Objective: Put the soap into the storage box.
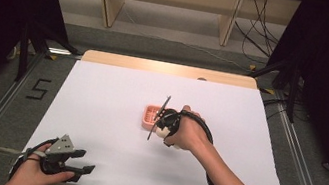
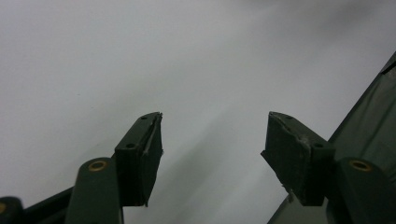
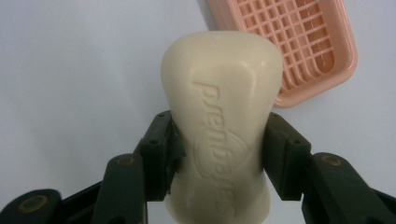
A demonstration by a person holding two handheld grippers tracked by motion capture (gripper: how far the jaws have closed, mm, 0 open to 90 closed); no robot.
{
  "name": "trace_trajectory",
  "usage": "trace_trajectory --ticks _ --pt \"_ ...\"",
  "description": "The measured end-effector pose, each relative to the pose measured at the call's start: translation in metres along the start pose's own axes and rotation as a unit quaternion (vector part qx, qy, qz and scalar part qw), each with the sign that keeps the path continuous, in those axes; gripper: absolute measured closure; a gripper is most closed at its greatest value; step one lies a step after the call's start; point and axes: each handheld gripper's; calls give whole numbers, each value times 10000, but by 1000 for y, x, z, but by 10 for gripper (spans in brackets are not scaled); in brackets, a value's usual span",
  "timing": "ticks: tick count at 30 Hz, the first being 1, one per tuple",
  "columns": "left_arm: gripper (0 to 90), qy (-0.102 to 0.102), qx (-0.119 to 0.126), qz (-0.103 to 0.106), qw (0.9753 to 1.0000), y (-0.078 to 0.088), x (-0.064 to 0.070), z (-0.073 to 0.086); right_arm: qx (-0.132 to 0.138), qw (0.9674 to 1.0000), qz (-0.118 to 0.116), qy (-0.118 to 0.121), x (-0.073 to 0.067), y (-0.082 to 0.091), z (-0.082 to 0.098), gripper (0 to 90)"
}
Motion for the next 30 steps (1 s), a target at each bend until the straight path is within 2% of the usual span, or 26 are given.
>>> trace_trajectory --ticks 1,2,4,8,9,10,11,12,13,14,17,18,19,20,21,22,23,24,27,29,30 --pt "362 -24 20 -16 10000 0 0 0 19 9999 16 -106 -1 0 -1 506" --pt "362 -37 8 -16 10000 0 -1 0 31 10000 1 -35 0 0 -1 506" --pt "362 -84 15 -26 10000 0 -1 0 49 9998 -75 -151 -2 0 -2 506" --pt "362 -90 13 -29 10000 0 -2 0 67 9998 -63 -187 0 0 -3 506" --pt "362 103 1 29 9999 0 1 0 73 9999 -50 -138 1 0 -3 506" --pt "362 103 1 29 9999 0 1 0 73 9999 -50 -138 1 0 -3 506" --pt "363 133 20 46 9999 0 2 0 48 10000 -62 -37 3 0 -4 506" --pt "363 -74 15 -27 10000 0 -1 0 49 10000 -54 -44 3 0 -4 506" --pt "363 -114 37 -72 9999 -1 -2 0 29 10000 1 -76 3 1 -4 506" --pt "362 -99 34 -68 9999 -1 -2 0 4 10000 53 54 5 0 -4 506" --pt "362 -88 24 -63 9999 -1 -1 0 -9 10000 69 19 6 0 -5 506" --pt "362 -88 24 -63 9999 -1 -1 0 -17 10000 51 -72 4 0 -5 506" --pt "362 30 -3 9 10000 0 0 0 15 9998 2 -184 3 0 -6 506" --pt "362 135 20 48 9999 0 2 0 -3 10000 56 25 7 0 -5 506" --pt "363 133 18 46 9999 0 2 0 -38 9999 98 88 8 0 -6 506" --pt "363 130 20 44 9999 0 2 0 -2 10000 53 -45 7 0 -6 506" --pt "362 119 2 39 9999 0 1 0 -32 9999 114 37 8 1 -6 506" --pt "362 149 -77 15 9999 1 2 1 1 10000 68 25 9 0 -7 506" --pt "362 113 5 44 9999 0 1 0 -44 9999 115 43 10 0 -7 506" --pt "362 132 8 43 9999 0 1 0 -40 9999 83 -114 8 0 -8 506" --pt "362 132 8 43 9999 0 1 0 -40 9999 83 -114 8 0 -8 506"
Point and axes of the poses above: each handheld gripper's, and its own axes: y roughly backward along the jaws, z roughly out of its underside, x roughly to its right, and after that the axes turned 15 degrees about -z, right-handed
